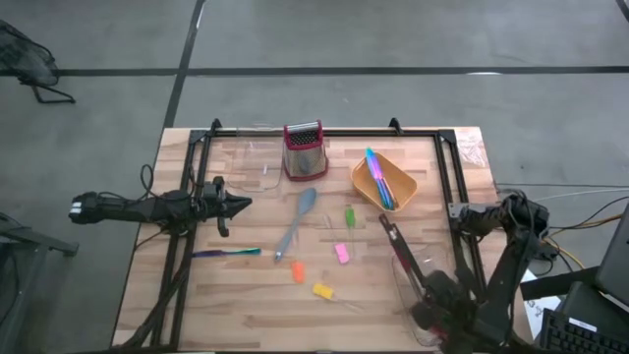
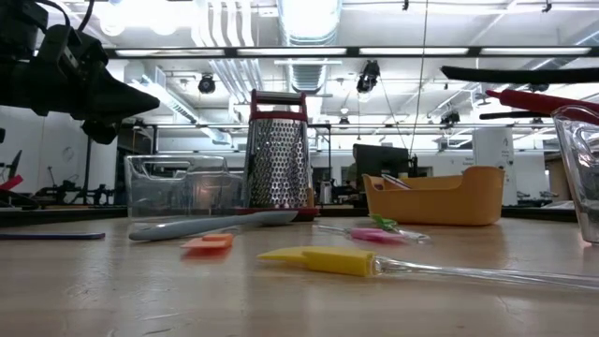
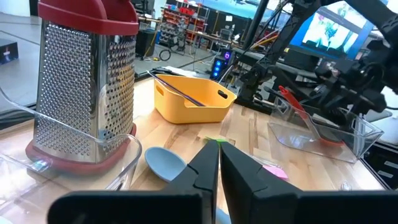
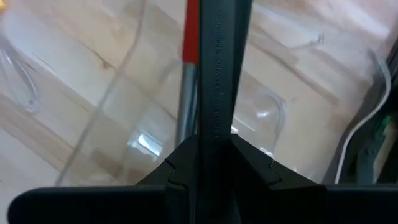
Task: Pick & Place Kitchen Items
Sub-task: Put the black serving spoon into the bottom transparent bin, then put the blue serving spoon into the bottom transparent bin
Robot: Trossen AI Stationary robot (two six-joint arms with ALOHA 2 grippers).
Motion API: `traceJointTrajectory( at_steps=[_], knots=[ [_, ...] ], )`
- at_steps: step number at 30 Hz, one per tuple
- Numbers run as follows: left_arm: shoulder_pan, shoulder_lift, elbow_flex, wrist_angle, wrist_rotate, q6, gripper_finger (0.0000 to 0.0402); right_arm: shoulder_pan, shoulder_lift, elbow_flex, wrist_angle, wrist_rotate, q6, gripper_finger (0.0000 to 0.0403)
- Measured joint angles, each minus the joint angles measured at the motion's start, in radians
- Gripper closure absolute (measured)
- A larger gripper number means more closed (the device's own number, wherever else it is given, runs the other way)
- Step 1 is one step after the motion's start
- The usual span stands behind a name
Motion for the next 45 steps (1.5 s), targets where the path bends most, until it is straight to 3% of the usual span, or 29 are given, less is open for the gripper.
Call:
traceJointTrajectory(
  at_steps=[9, 20, 28, 36, 45],
  knots=[
    [0.000, 0.000, 0.000, 0.000, 0.000, 0.000, 0.0381, 0.021, 0.000, -0.059, 0.042, -0.061, 0.028, 0.0331],
    [0.000, 0.000, 0.000, 0.000, 0.000, 0.000, 0.0381, 0.020, 0.000, -0.040, 0.025, -0.075, 0.031, 0.0250],
    [0.000, 0.000, 0.000, 0.000, 0.000, 0.000, 0.0380, 0.014, 0.000, 0.049, -0.103, -0.046, 0.007, 0.0214],
    [0.000, 0.000, 0.000, 0.000, 0.000, 0.000, 0.0378, -0.103, 0.000, 0.110, -0.092, 0.119, -0.315, 0.0219],
    [0.000, 0.000, 0.000, 0.000, 0.000, 0.000, 0.0379, -0.329, 0.000, 0.150, 0.063, 0.227, -0.895, 0.0242]
  ],
)
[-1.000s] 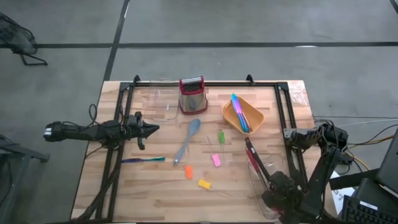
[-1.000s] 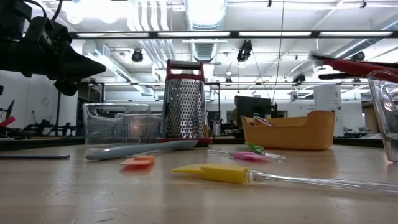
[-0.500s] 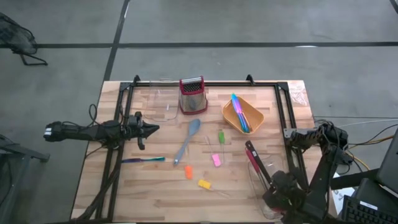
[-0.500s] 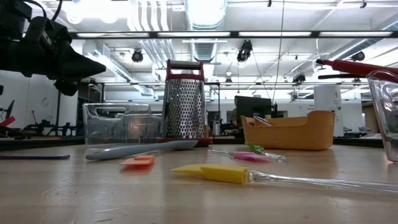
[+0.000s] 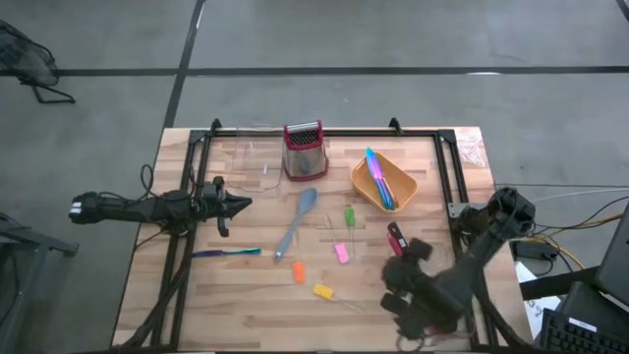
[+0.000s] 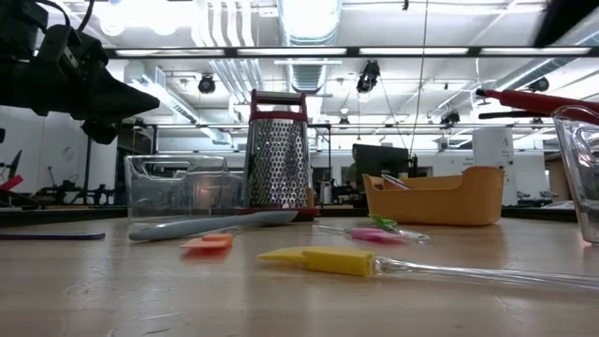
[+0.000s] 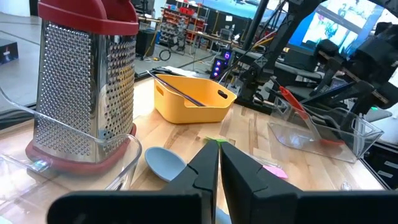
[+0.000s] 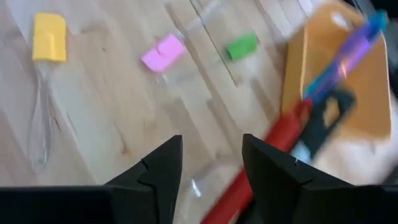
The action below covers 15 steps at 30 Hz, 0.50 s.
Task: Pick & Place Kitchen Items
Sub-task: Put the blue serving spoon into the bottom transparent bin
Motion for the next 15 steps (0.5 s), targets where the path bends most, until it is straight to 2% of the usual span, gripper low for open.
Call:
traceJointTrajectory(
  at_steps=[7, 15],
  knots=[
    [0.000, 0.000, 0.000, 0.000, 0.000, 0.000, 0.0381, -0.179, 0.000, 0.007, 0.224, 0.003, -0.403, 0.0248],
    [0.000, 0.000, 0.000, 0.000, 0.000, 0.000, 0.0379, -0.344, 0.000, 0.007, 0.531, -0.007, -0.869, 0.0213]
  ],
)
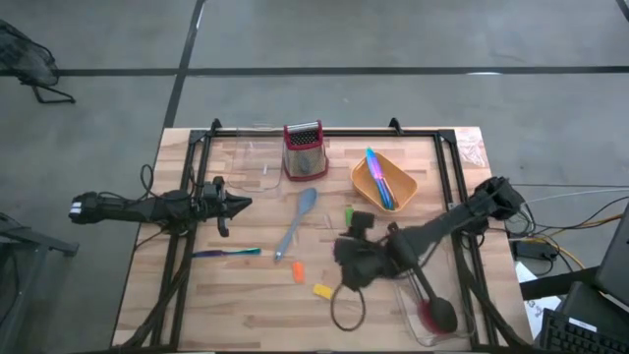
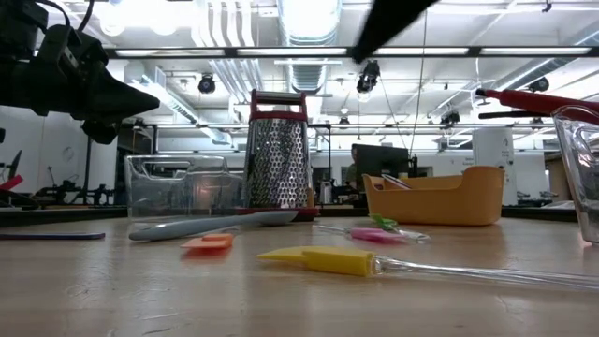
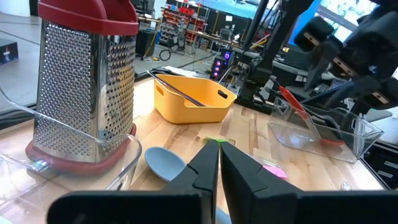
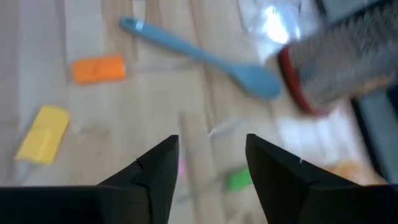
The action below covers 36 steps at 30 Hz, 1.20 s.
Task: Pick & Place Kitchen Items
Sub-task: Put the blue serving spoon into the bottom transparent bin
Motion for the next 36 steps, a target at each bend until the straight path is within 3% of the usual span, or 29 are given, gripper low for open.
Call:
traceJointTrajectory(
  at_steps=[5, 16, 24, 36],
  knots=[
    [0.000, 0.000, 0.000, 0.000, 0.000, 0.000, 0.0380, -0.085, 0.002, -0.001, 0.130, -0.043, -0.201, 0.0187],
    [0.000, 0.000, 0.000, 0.000, 0.000, 0.000, 0.0380, -0.248, 0.002, -0.003, 0.237, -0.305, -0.420, 0.0176],
    [0.000, 0.000, 0.000, 0.000, 0.000, 0.000, 0.0380, -0.351, 0.005, -0.030, 0.355, -0.449, -0.550, 0.0191],
    [0.000, 0.001, 0.000, -0.001, 0.000, 0.000, 0.0381, -0.454, 0.145, -0.038, 0.471, -0.608, -0.666, 0.0181]
  ],
)
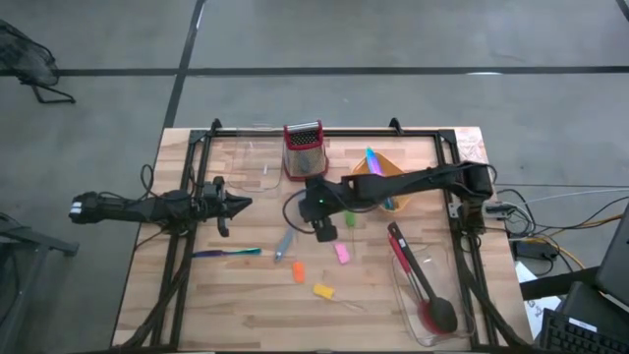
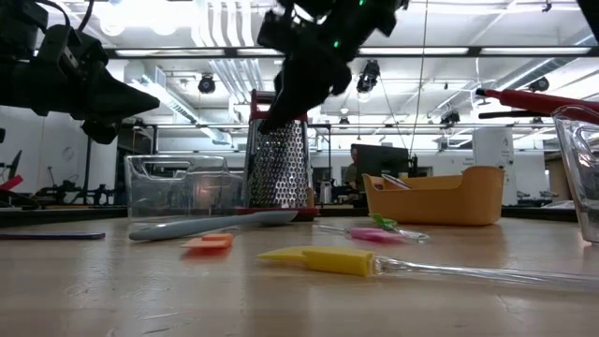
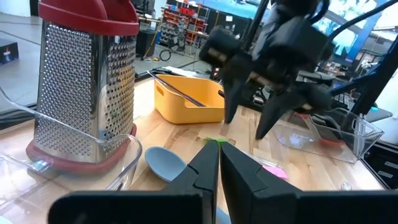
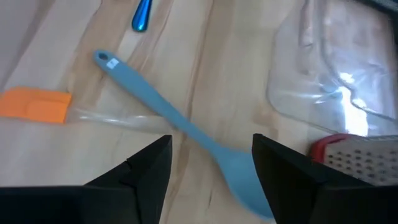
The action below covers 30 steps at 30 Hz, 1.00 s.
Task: Pick & Place Kitchen Items
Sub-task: Put the blue serving spoon into the bottom transparent bin
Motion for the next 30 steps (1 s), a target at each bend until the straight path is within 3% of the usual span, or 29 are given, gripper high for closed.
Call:
traceJointTrajectory(
  at_steps=[10, 22, 30],
  knots=[
    [0.000, 0.005, 0.000, -0.001, 0.000, 0.000, 0.0380, -0.029, 0.170, 0.090, 0.007, -0.045, -0.067, 0.0166],
    [0.000, 0.006, 0.000, -0.002, 0.000, 0.000, 0.0381, -0.037, 0.427, 0.449, -0.357, -0.075, -0.156, 0.0192],
    [0.000, 0.006, 0.000, -0.003, 0.000, 0.000, 0.0379, -0.037, 0.473, 0.484, -0.375, -0.060, -0.191, 0.0217]
  ],
)
